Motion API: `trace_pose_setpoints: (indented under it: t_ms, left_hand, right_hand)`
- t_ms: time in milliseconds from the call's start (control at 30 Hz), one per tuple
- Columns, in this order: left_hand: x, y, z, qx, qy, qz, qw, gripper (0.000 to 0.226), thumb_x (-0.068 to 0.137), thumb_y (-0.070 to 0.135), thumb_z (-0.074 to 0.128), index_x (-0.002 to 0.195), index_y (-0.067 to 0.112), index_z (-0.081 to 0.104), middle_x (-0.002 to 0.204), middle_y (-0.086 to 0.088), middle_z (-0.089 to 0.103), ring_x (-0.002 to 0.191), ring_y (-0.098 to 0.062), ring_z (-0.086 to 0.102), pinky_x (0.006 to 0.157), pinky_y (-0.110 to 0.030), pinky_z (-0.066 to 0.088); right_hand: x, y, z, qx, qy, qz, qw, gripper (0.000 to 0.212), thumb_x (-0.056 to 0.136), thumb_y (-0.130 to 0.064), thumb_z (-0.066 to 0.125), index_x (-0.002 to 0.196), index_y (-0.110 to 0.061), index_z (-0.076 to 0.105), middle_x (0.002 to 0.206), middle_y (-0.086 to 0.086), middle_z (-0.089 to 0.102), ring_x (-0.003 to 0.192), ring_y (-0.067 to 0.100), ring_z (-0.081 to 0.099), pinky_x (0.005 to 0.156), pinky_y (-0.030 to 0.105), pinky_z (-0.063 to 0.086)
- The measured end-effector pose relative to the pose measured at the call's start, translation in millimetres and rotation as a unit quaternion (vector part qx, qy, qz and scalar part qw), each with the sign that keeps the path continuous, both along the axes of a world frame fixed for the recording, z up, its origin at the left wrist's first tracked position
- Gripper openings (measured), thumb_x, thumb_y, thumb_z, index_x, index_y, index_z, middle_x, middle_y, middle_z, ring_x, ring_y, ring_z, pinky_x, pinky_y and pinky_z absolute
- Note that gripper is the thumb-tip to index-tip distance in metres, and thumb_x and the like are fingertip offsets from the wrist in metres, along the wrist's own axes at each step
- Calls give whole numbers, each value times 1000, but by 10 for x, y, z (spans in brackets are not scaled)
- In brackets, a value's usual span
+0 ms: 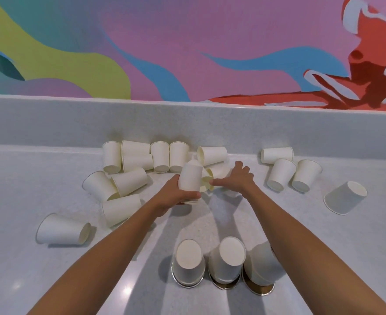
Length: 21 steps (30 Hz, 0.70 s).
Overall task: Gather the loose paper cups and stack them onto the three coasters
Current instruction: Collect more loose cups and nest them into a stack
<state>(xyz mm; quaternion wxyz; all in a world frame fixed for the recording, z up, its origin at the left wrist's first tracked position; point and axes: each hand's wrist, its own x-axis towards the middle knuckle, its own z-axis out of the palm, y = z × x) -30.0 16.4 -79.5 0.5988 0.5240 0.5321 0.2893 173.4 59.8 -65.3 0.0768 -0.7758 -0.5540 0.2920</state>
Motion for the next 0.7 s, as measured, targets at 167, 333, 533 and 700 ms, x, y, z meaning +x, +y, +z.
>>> trace_pose_setpoints:
  t_ms: [167,333,533,700]
  left_hand:
    - [5,-12,-16,-5,7,-2,1000,78,60,34,80,127,21,42,118,-4,55,103,-17,59,75,-28,56]
    - [-16,-4,-51,-6,12,-2,1000,79,60,33,81,127,20,42,118,-5,56,105,-18,60,77,-31,58]
    - [-32,30,-49,-7,26,-7,1000,79,63,33,82,129,20,41,119,-4,54,106,-19,58,75,-28,57]
    - [-50,54,-83,-11,26,-5,1000,76,63,32,82,126,21,41,116,-2,54,103,-16,58,72,-26,56]
  right_hand:
    - [-4,4,40,-2,7,0,1000,113,64,-62,77,144,-9,18,144,15,31,134,34,32,103,45,35]
    - [4,43,63,-12,9,-3,1000,115,62,-63,78,145,-9,18,145,16,30,135,35,32,105,48,37]
    - [-56,140,49,-4,-2,4,1000,114,61,-64,78,143,-10,20,142,15,33,133,34,35,102,45,37]
    - [-107,179,0,-10,-16,6,1000,111,60,-62,80,139,-10,23,137,14,37,129,32,39,99,43,39]
